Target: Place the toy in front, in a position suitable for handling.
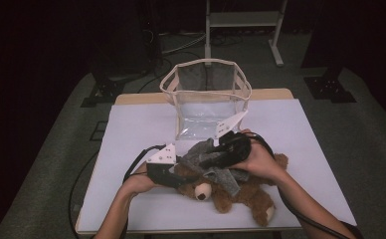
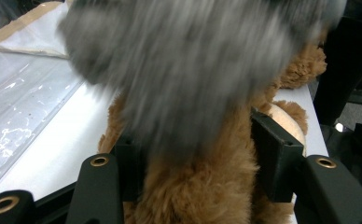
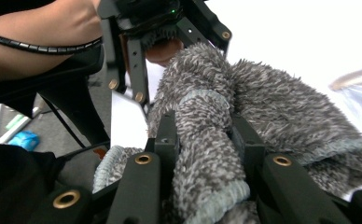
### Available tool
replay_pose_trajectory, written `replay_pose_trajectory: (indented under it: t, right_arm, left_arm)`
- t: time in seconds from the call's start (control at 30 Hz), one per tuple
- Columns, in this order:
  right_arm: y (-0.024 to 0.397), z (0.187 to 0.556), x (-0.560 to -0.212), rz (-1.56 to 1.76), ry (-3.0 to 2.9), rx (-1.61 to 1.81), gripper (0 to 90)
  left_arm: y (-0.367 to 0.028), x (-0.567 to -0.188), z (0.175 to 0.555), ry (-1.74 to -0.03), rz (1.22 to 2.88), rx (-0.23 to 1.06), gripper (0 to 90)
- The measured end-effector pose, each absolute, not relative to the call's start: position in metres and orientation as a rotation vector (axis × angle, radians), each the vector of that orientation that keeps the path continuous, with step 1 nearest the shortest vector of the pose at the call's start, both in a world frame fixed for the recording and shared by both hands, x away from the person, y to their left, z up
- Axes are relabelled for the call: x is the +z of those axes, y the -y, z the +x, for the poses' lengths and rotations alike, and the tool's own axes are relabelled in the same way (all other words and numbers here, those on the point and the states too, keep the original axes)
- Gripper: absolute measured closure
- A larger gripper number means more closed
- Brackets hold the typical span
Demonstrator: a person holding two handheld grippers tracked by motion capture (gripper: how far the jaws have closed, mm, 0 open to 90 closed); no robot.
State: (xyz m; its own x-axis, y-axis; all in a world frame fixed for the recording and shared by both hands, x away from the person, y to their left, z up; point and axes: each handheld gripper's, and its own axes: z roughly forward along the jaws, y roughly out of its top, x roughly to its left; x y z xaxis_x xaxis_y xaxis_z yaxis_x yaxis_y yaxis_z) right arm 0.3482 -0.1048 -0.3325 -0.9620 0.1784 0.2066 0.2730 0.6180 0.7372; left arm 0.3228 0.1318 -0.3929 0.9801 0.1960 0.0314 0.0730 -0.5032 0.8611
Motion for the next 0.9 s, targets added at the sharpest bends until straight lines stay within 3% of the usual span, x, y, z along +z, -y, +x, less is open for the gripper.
replay_pose_trajectory:
  t: [0.2,0.6,0.9]
  right_arm:
    - [0.111,0.348,-0.342,-0.384,2.76,-1.181,68.0]
    - [0.225,0.348,-0.335,-0.743,2.758,-1.306,68.0]
    - [0.195,0.338,-0.345,-0.58,2.729,-1.321,68.1]
  left_arm:
    - [-0.133,-0.393,0.322,-0.18,2.116,0.167,44.6]
    - [-0.132,-0.392,0.322,-0.172,2.116,0.168,43.4]
    - [-0.131,-0.392,0.322,-0.164,2.116,0.175,43.0]
